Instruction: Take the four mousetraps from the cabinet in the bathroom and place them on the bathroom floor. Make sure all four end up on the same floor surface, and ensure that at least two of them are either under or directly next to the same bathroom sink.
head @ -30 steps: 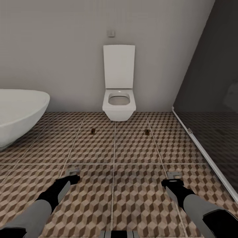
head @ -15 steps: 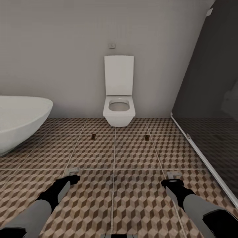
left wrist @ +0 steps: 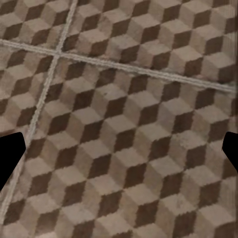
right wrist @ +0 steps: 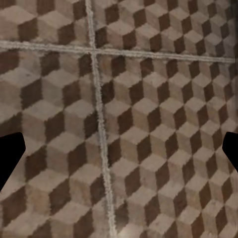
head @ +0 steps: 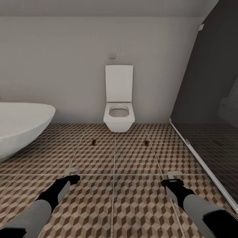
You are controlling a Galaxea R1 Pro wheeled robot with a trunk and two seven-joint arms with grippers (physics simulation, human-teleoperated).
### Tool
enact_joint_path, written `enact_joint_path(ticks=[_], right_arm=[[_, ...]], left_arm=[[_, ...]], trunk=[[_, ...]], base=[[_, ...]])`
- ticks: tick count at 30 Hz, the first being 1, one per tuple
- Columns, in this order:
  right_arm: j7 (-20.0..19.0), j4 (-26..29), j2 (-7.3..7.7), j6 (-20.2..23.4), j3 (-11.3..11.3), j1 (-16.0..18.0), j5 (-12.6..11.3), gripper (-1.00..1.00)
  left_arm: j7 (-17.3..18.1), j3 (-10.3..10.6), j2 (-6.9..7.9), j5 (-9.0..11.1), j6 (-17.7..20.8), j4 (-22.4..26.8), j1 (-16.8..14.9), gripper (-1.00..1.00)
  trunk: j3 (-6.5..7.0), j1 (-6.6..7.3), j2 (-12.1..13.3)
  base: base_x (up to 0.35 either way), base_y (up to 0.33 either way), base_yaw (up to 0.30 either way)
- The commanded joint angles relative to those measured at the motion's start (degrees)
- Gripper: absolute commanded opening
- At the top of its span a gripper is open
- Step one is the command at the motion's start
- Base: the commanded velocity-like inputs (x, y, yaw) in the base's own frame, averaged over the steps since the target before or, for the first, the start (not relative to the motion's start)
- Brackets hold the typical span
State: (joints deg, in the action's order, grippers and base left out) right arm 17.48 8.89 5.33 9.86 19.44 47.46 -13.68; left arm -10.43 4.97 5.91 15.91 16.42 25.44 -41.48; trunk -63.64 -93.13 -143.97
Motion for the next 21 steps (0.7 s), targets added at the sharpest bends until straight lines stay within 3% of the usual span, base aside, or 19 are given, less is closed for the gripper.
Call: enact_joint_path(ticks=[1, 21], right_arm=[[0.27, 0.16, 0.04, 0.42, 0.49, 0.0, -0.47, 1.0], [0.27, 0.16, 0.04, 0.42, 0.51, 0.0, -0.47, 1.0]], left_arm=[[-0.47, 0.48, 0.07, 0.61, 0.27, 0.11, 0.0, 1.0], [-0.47, 0.48, 0.07, 0.61, 0.26, 0.07, 0.0, 1.0]], trunk=[[0.18, 0.03, 0.0], [4.61, 0.55, 0.27]], base=[[0.0, 0.0, 0.0], [0.0, 0.0, 0.0]])
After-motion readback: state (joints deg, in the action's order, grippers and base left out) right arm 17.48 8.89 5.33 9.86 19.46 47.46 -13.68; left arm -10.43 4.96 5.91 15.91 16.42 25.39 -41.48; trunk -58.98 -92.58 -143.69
